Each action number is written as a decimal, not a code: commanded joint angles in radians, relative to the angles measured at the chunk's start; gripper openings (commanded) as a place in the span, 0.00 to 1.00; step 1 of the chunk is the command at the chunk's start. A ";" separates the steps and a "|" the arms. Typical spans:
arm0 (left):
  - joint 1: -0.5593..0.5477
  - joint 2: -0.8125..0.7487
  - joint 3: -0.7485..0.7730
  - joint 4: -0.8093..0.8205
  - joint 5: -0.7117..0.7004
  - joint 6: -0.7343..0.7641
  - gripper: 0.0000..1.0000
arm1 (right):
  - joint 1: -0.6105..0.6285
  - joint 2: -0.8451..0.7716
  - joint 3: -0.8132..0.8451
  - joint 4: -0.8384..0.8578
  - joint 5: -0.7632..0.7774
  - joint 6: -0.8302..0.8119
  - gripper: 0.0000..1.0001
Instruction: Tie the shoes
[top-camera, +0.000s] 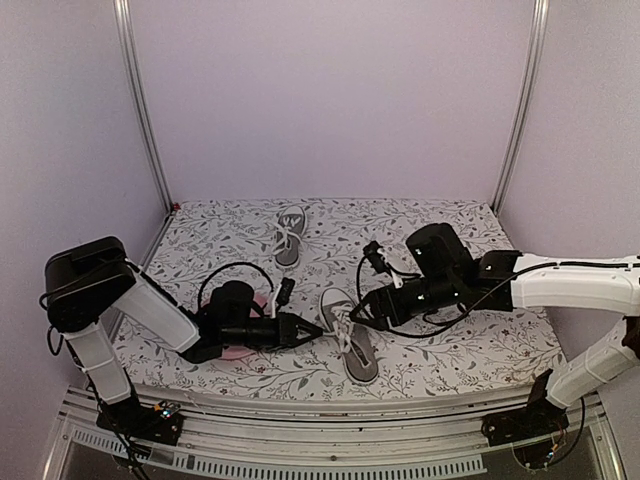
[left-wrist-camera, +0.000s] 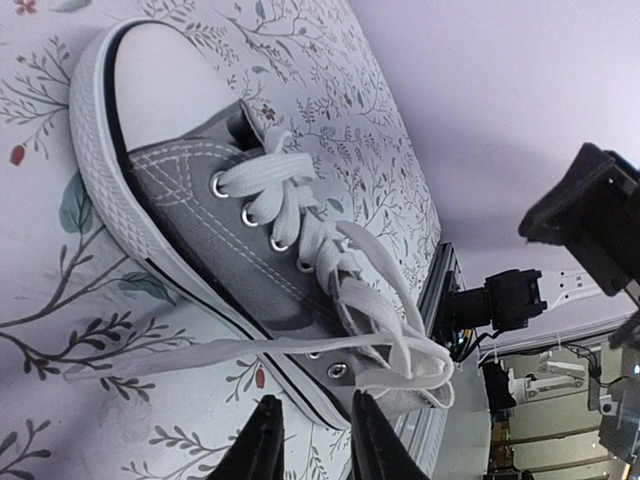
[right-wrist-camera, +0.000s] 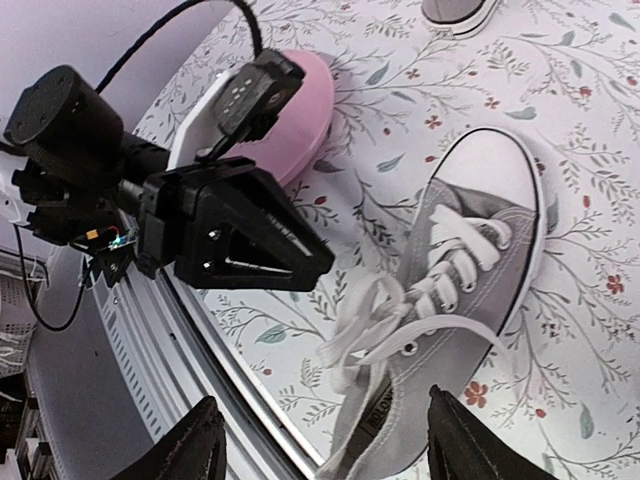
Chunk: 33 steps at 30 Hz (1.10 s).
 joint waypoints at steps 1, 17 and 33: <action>-0.022 -0.006 0.024 0.029 0.005 0.053 0.22 | -0.055 0.002 -0.072 0.058 0.056 -0.041 0.68; -0.039 0.049 0.119 0.014 0.009 -0.056 0.35 | -0.173 0.191 -0.270 0.543 -0.177 -0.224 0.71; -0.050 0.098 0.181 -0.087 0.020 -0.094 0.19 | -0.196 0.277 -0.278 0.626 -0.290 -0.284 0.34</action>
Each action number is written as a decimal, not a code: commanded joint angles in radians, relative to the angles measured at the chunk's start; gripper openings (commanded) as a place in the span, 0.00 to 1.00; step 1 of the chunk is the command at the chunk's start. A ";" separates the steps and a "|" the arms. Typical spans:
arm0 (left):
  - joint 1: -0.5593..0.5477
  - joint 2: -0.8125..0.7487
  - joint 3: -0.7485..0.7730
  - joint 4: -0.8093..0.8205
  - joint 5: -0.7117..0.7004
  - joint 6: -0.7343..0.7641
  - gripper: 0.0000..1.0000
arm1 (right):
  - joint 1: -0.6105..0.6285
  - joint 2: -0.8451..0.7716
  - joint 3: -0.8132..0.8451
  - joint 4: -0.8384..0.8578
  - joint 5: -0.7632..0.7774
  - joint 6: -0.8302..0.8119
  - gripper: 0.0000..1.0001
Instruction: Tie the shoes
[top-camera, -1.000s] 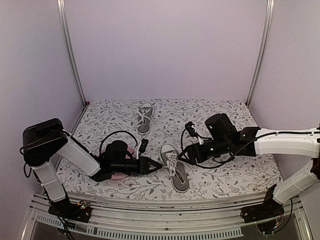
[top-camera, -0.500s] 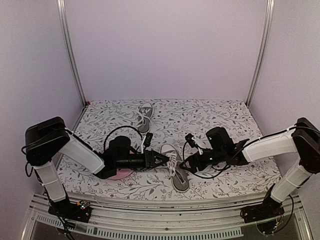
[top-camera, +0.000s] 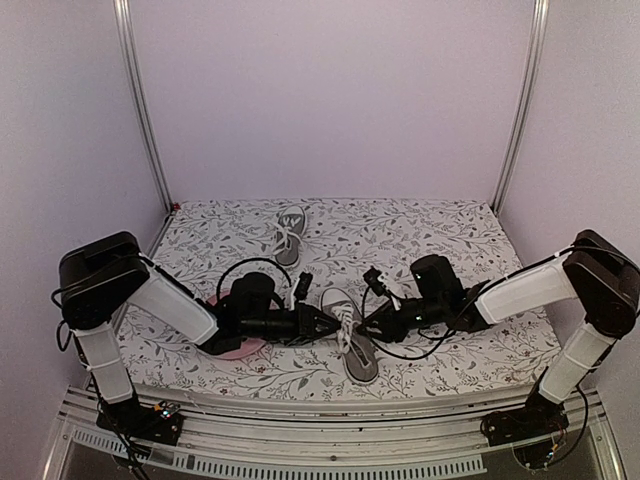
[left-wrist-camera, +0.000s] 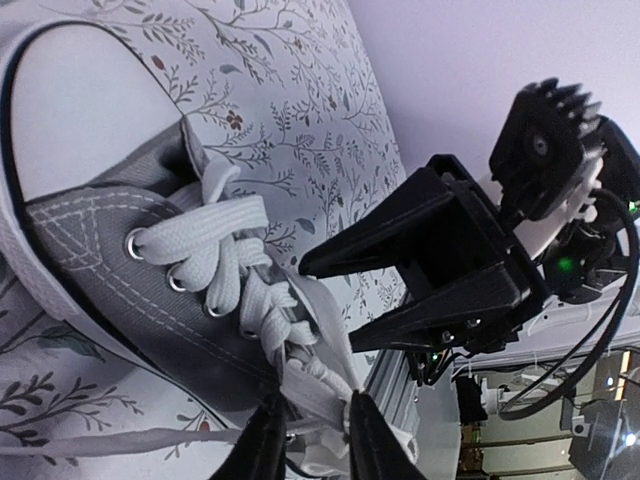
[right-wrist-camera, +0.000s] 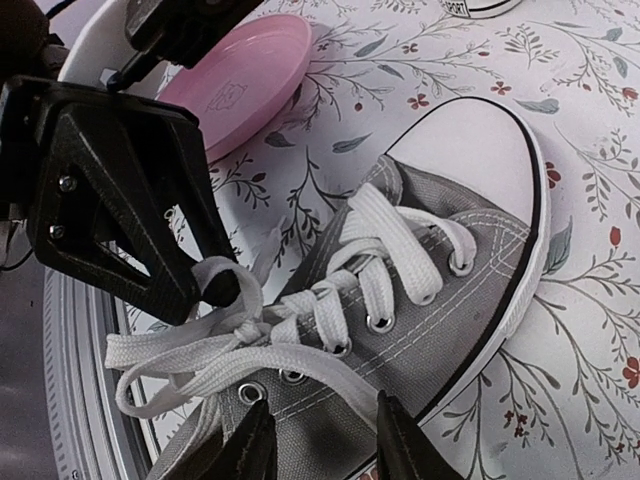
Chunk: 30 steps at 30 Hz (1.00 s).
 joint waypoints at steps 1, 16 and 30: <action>-0.016 0.022 0.025 -0.009 0.020 -0.006 0.16 | -0.005 0.015 -0.012 0.044 -0.061 -0.018 0.31; 0.017 -0.008 0.011 -0.015 0.028 0.013 0.00 | -0.004 0.001 -0.033 0.037 0.053 -0.073 0.31; 0.075 -0.025 0.055 -0.161 0.083 0.105 0.00 | -0.003 0.075 0.022 0.065 -0.064 -0.148 0.40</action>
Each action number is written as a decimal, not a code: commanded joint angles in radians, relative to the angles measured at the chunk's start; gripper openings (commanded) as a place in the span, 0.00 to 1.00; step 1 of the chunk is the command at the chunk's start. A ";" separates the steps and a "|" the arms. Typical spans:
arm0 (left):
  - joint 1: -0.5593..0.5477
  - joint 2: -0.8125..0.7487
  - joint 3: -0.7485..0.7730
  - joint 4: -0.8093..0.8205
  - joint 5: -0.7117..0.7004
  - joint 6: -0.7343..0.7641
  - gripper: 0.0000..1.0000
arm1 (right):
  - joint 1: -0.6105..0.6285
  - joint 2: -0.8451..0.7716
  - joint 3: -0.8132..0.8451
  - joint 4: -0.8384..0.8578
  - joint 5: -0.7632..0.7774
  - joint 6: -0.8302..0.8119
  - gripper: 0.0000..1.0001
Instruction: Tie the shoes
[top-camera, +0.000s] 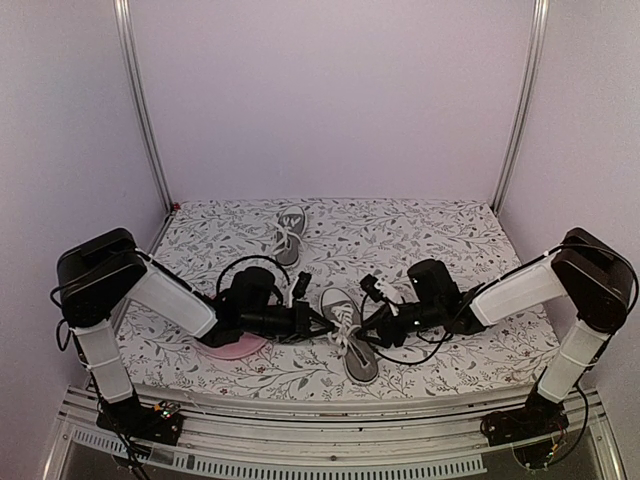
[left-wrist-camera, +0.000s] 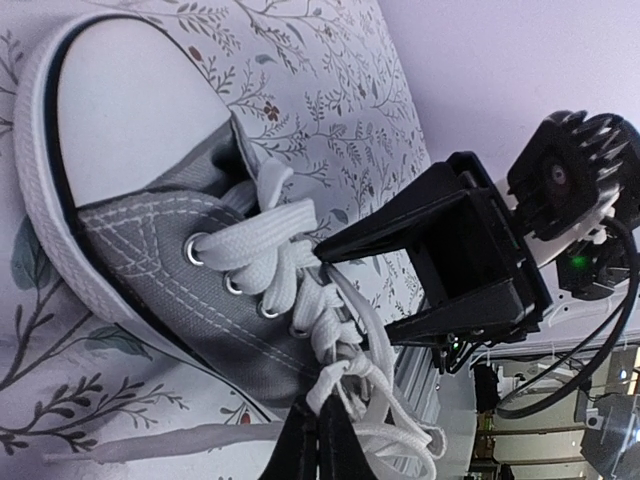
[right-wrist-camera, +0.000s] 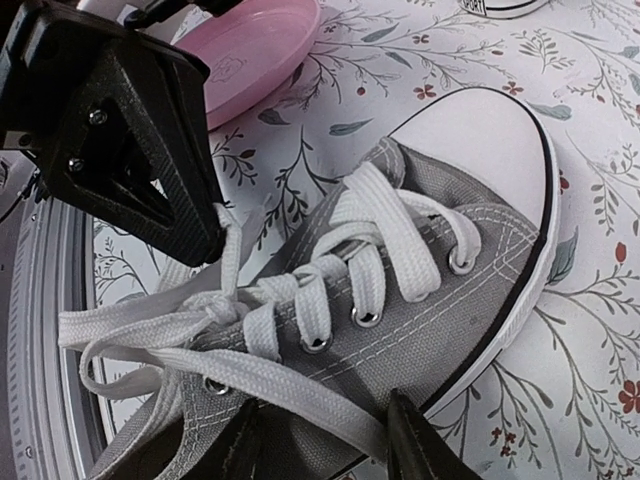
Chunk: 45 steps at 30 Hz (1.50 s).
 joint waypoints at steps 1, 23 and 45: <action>0.027 -0.020 0.025 -0.044 0.028 0.043 0.00 | -0.003 0.026 0.030 0.026 -0.069 -0.051 0.35; 0.078 -0.062 0.105 -0.193 0.091 0.147 0.00 | 0.047 -0.014 0.230 -0.292 -0.004 -0.037 0.02; 0.064 -0.084 0.071 -0.130 0.154 0.152 0.00 | 0.118 0.109 0.349 -0.409 0.101 0.051 0.02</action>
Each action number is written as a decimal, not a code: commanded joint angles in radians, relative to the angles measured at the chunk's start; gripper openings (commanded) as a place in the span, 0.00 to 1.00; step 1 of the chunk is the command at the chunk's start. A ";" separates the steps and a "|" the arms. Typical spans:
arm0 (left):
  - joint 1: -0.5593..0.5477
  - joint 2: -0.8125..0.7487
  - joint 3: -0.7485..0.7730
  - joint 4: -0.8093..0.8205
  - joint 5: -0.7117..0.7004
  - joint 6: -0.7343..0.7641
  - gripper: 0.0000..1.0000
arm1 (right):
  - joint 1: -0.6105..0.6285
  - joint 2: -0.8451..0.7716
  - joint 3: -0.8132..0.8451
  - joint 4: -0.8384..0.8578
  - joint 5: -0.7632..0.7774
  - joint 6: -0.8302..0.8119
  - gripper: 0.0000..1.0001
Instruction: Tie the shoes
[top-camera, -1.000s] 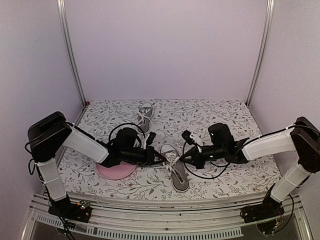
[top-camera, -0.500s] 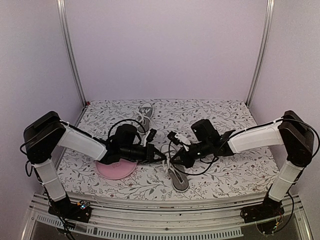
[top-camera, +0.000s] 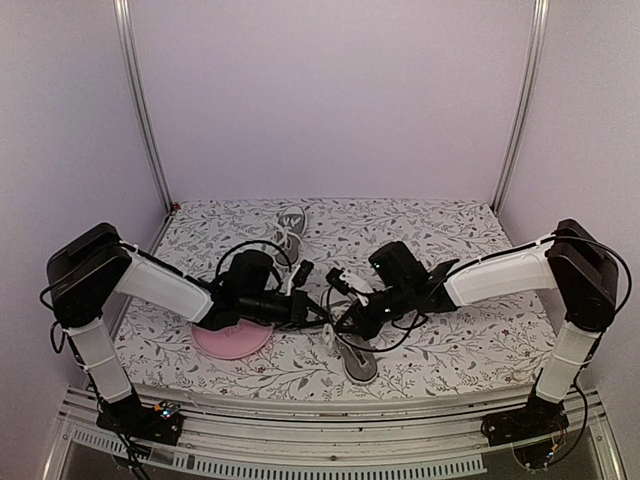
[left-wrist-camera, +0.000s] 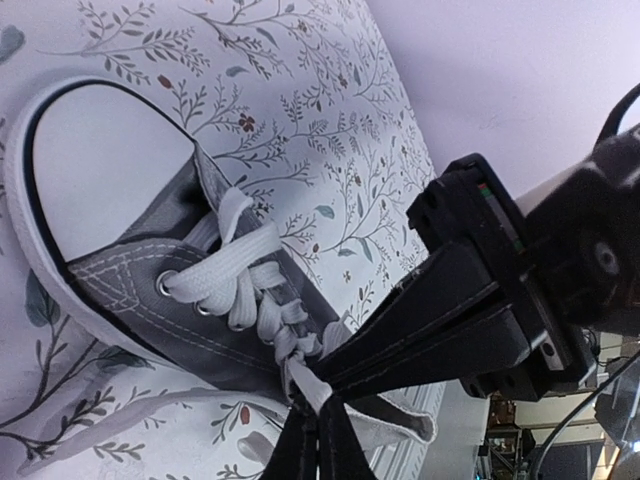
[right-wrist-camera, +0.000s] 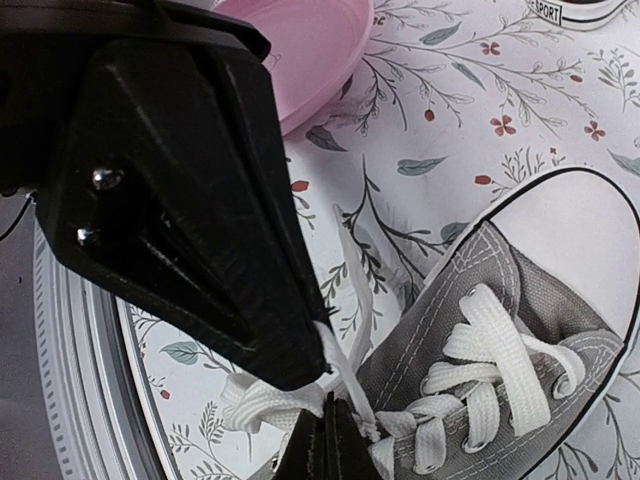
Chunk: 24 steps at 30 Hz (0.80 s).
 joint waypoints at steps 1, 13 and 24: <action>-0.003 -0.026 -0.012 0.079 0.061 0.010 0.00 | 0.004 0.030 0.020 -0.033 0.062 0.035 0.02; -0.013 -0.061 -0.046 0.055 0.009 0.039 0.20 | 0.004 0.034 0.008 -0.030 0.080 0.053 0.02; 0.019 -0.058 -0.038 -0.114 -0.177 0.030 0.32 | 0.005 0.033 0.003 -0.022 0.081 0.051 0.02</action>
